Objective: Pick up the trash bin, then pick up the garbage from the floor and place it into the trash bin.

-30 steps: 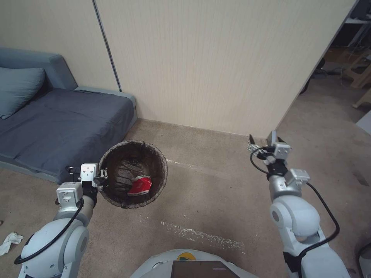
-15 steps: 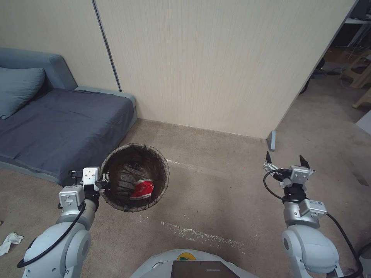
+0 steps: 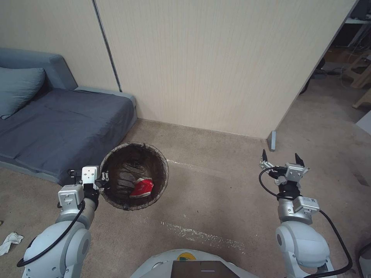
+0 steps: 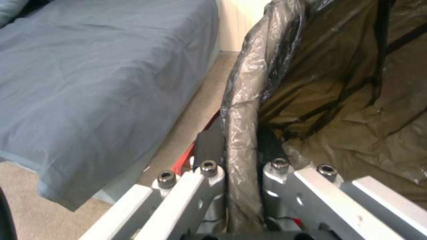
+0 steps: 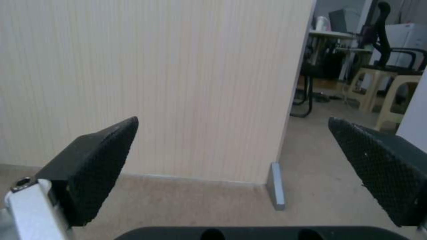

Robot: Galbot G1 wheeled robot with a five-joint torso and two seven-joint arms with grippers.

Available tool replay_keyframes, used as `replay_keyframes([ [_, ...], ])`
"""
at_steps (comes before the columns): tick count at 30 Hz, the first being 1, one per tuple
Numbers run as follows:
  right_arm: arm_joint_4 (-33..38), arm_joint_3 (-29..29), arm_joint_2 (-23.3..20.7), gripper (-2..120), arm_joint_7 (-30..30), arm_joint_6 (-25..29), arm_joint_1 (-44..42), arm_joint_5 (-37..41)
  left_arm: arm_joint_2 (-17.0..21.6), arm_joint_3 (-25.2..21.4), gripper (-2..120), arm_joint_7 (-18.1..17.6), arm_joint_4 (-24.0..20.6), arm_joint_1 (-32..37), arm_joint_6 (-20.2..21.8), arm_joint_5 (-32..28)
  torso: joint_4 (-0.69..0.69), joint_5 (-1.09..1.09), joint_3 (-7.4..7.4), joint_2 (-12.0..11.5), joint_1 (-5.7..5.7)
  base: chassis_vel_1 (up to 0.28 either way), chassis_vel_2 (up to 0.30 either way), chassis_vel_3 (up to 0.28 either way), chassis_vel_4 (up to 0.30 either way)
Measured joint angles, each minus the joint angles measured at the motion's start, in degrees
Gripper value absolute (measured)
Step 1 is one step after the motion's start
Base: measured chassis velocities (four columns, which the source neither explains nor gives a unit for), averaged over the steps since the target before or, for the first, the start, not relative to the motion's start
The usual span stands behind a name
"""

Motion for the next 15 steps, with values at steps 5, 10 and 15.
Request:
replay_keyframes([
  [5,-0.5,-0.4,0.0,100,0.1,0.2,0.2,-0.8,0.0,0.1,4,-0.7,0.0,-0.4,-0.2,-0.8,0.00,0.01,0.00,0.0,0.00,0.000,0.000,0.000,0.000],
  [10,-0.6,-0.7,0.0,100,0.3,0.2,0.4,-1.0,0.0,-0.2,4,-0.6,0.0,-0.2,0.0,-0.9,0.00,0.00,0.00,0.0,0.00,0.000,0.000,0.000,0.000],
  [15,-0.8,-1.0,0.0,100,0.5,0.2,0.6,-1.2,0.0,-0.4,4,-0.8,0.0,-0.1,0.1,-0.9,-0.01,0.00,0.00,0.0,0.00,0.000,0.000,0.000,0.000],
])
